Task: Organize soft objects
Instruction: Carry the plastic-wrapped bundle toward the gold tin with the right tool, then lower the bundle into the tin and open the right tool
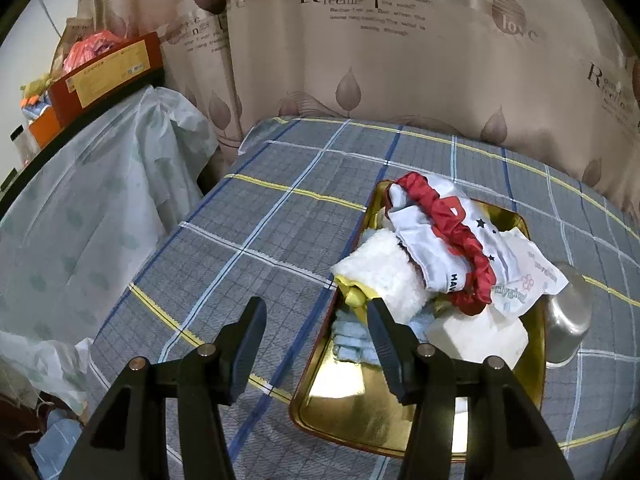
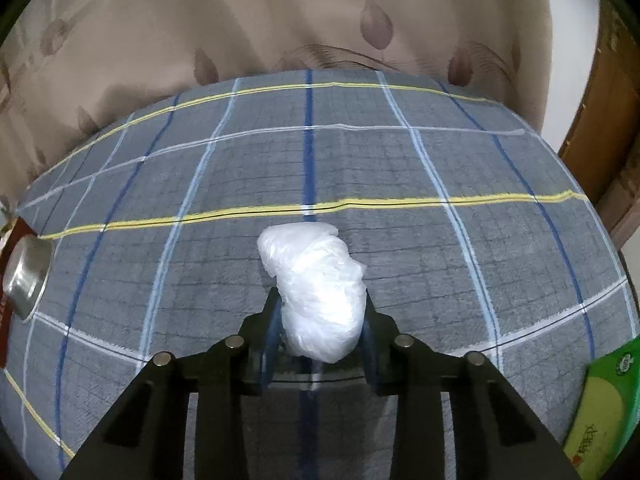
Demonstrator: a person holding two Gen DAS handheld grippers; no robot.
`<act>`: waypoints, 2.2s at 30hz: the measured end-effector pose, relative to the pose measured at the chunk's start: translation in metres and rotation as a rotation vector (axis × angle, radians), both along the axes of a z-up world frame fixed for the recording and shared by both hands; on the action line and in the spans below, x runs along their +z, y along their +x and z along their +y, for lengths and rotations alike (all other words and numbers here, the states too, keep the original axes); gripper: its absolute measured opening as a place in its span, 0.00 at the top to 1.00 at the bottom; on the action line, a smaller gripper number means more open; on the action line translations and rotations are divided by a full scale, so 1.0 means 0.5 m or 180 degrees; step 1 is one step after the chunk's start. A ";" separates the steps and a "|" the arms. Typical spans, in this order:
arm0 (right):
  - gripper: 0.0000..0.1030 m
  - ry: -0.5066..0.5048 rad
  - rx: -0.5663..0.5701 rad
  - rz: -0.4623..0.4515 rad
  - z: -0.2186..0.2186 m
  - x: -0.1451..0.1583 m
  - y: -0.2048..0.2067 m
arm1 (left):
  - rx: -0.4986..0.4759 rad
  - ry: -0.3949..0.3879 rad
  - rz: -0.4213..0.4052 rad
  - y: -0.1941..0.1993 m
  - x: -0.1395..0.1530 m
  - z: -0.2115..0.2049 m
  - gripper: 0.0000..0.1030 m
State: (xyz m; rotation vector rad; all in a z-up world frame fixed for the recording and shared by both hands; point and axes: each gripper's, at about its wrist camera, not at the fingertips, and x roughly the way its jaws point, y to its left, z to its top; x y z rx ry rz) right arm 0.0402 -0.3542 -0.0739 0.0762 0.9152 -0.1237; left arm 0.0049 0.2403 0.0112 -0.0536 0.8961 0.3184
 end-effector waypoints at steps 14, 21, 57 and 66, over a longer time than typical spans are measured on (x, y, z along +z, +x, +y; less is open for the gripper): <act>0.70 -0.0021 0.0450 -0.0063 0.189 0.068 0.015 | -0.0025 -0.0003 0.0045 0.003 -0.005 -0.004 0.48; 0.70 0.0037 0.0966 -0.0052 0.322 0.088 0.003 | -0.0016 0.0055 0.0055 0.003 -0.005 -0.007 0.48; 0.70 0.0311 0.2608 -0.0039 0.784 0.111 -0.082 | 0.0126 0.0085 0.0128 -0.015 0.013 0.033 0.48; 0.70 0.0270 0.2692 0.0075 0.840 0.076 -0.072 | 0.0136 0.0068 0.0158 -0.029 0.012 0.046 0.48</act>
